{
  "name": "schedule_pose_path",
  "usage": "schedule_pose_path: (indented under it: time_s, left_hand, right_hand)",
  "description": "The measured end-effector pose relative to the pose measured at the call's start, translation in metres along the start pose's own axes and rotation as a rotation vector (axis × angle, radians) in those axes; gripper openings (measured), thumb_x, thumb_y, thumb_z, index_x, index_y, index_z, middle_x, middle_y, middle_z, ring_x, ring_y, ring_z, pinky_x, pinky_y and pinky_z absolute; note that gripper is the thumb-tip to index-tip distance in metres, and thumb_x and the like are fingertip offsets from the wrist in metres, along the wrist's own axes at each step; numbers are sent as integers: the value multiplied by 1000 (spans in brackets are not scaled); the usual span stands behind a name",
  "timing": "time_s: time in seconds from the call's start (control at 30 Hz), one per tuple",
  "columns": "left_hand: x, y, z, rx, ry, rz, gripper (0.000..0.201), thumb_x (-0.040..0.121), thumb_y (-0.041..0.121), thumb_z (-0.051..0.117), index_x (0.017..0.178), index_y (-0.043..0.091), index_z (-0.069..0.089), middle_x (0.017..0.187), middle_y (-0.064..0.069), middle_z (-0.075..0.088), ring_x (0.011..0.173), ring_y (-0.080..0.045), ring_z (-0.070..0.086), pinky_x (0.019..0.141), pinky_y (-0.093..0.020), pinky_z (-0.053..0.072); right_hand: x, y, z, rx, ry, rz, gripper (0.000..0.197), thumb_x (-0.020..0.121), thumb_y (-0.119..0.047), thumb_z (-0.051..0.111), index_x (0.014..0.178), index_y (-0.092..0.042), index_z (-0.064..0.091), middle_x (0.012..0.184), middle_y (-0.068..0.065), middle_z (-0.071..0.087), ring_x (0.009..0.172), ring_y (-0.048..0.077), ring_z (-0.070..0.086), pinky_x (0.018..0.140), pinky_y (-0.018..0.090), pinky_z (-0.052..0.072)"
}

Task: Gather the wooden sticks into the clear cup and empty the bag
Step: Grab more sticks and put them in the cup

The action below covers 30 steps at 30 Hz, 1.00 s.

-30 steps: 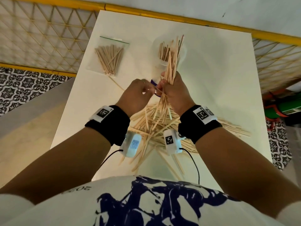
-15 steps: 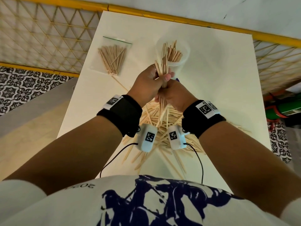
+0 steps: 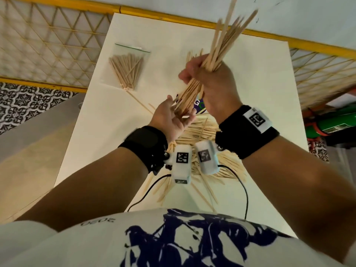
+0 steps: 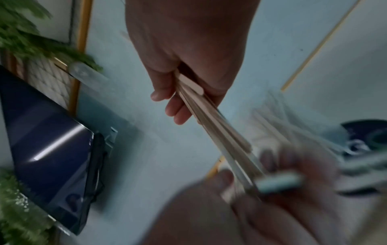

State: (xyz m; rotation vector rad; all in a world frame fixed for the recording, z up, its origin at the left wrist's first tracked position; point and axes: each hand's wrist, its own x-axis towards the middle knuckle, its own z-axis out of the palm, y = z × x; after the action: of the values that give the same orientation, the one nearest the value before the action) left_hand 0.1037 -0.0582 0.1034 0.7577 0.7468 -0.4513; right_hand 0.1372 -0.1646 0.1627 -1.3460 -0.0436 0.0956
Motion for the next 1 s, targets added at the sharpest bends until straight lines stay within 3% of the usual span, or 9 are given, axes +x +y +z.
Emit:
schedule_pose_path:
  time_s: [0.07, 0.13, 0.33, 0.47, 0.57, 0.7, 0.8, 0.87, 1.0]
  left_hand:
    - [-2, 1, 9, 4, -10, -9, 40, 102, 30, 33, 96, 1, 60, 72, -12, 67, 65, -21, 66, 83, -33, 54]
    - [-4, 0, 12, 31, -16, -9, 30, 99, 17, 37, 84, 5, 60, 64, -8, 65, 59, -17, 63, 75, -32, 55]
    - [6, -3, -7, 0, 159, -91, 41, 94, 37, 51, 119, 6, 44, 114, -18, 57, 97, -36, 64, 83, -53, 51]
    - [7, -2, -11, -11, 164, -78, 26, 98, 29, 45, 108, 5, 49, 100, -12, 58, 87, -27, 64, 90, -47, 50]
    - [4, -4, -8, 36, 68, -79, 34, 101, 27, 33, 99, 4, 58, 93, -11, 65, 89, -25, 66, 90, -40, 51]
    - [-4, -5, 6, 34, -105, -69, 34, 99, 19, 35, 83, 7, 63, 68, -5, 69, 63, -15, 68, 65, -27, 59]
    - [-1, -1, 6, 6, -118, -46, 33, 100, 23, 36, 92, 8, 64, 78, -4, 69, 73, -14, 68, 70, -26, 58]
    - [3, 1, 3, -1, -96, -54, 34, 100, 19, 34, 88, 6, 63, 74, -5, 68, 68, -14, 67, 68, -26, 58]
    - [4, 0, 1, 56, -68, -56, 38, 101, 23, 33, 87, 5, 62, 77, -8, 67, 72, -19, 67, 77, -34, 57]
  right_hand:
    - [-9, 16, 2, -104, -6, 99, 6, 75, -8, 69, 75, -13, 65, 68, 0, 68, 76, 27, 67, 84, 47, 55]
    - [-15, 25, 2, -197, -16, 134, 4, 77, -15, 68, 75, -18, 66, 67, 0, 67, 77, 27, 67, 86, 50, 54]
    - [-13, 17, 3, -104, 43, 59, 5, 87, -8, 62, 83, -7, 64, 63, 8, 65, 68, 30, 66, 76, 47, 55]
    - [-16, 18, 4, -99, 80, 75, 6, 89, -7, 61, 84, -6, 63, 60, 4, 66, 64, 27, 66, 76, 57, 54]
    - [-12, 18, 2, -38, 100, 89, 9, 86, -10, 66, 87, -2, 62, 64, 7, 67, 68, 31, 66, 78, 54, 55]
    - [-19, 23, 8, -66, 36, 157, 16, 80, -6, 72, 89, -5, 59, 77, 12, 64, 76, 28, 66, 79, 40, 56]
    - [-22, 28, 9, -53, 53, 211, 24, 75, -3, 75, 91, -6, 57, 76, 9, 62, 74, 26, 67, 81, 42, 57]
    - [-20, 28, 5, -10, 51, 225, 25, 72, -6, 76, 90, -7, 59, 72, 5, 63, 76, 27, 66, 84, 45, 55]
    - [-17, 24, 4, -107, 34, 210, 4, 88, -7, 64, 86, -9, 62, 66, 7, 61, 69, 24, 64, 79, 44, 56]
